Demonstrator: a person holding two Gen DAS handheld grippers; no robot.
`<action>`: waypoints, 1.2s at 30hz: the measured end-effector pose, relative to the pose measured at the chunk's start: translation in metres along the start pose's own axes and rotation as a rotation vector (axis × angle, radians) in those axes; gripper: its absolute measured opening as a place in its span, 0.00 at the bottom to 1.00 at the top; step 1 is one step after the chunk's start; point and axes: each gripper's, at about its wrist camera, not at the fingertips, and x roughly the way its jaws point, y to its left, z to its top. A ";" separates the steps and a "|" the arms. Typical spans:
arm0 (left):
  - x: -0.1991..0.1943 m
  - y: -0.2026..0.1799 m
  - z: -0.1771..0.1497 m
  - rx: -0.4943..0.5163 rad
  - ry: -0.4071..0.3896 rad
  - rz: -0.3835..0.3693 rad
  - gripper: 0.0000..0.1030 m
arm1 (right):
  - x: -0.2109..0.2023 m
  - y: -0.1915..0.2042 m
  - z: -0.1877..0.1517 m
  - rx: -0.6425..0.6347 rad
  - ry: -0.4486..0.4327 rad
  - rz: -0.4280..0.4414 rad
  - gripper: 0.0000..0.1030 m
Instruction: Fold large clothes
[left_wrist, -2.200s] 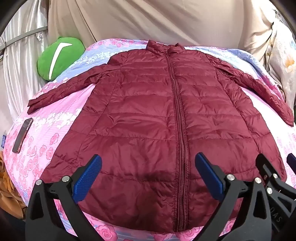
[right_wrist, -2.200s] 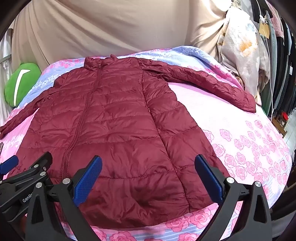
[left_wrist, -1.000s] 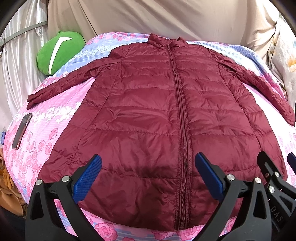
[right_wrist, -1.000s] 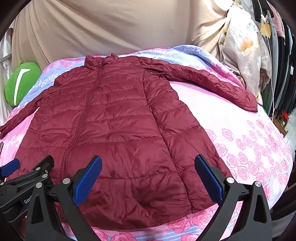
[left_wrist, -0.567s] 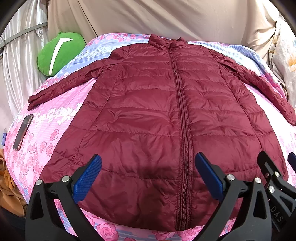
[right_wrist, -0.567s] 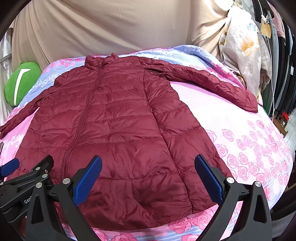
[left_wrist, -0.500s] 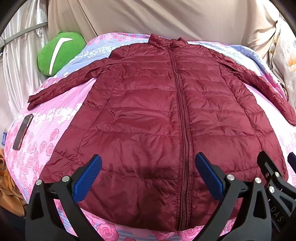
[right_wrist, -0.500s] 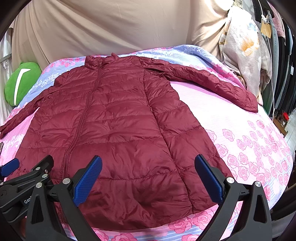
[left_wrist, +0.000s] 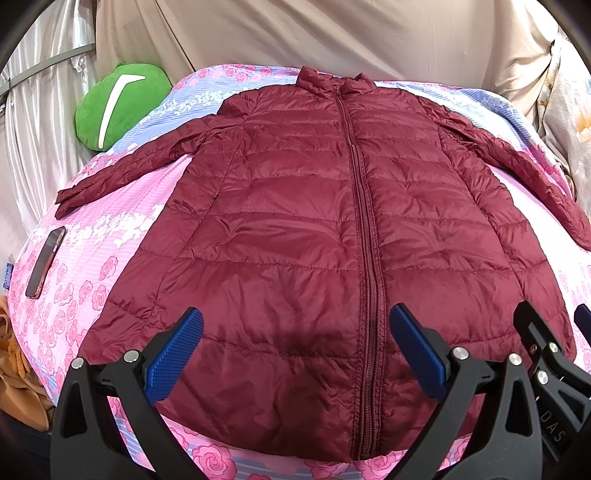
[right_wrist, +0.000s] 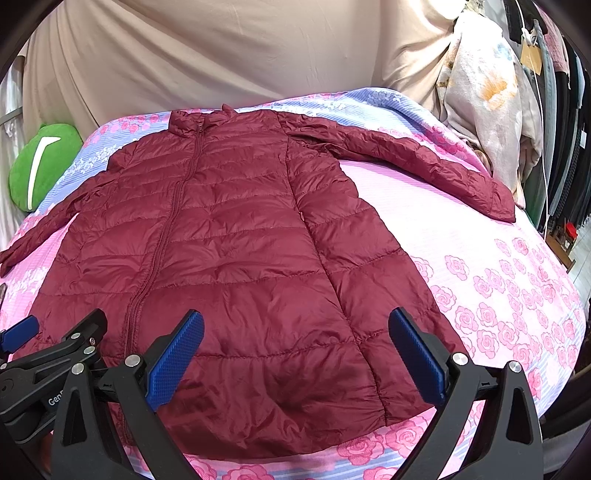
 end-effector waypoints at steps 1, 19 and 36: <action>0.000 0.001 0.000 0.000 0.000 0.000 0.95 | 0.000 0.000 0.000 -0.001 -0.001 0.000 0.95; 0.003 0.003 -0.002 -0.002 0.002 0.001 0.95 | 0.004 0.000 -0.003 0.003 0.004 0.002 0.95; 0.004 0.004 -0.003 -0.001 0.005 0.002 0.96 | 0.003 -0.001 -0.002 0.002 0.006 0.001 0.95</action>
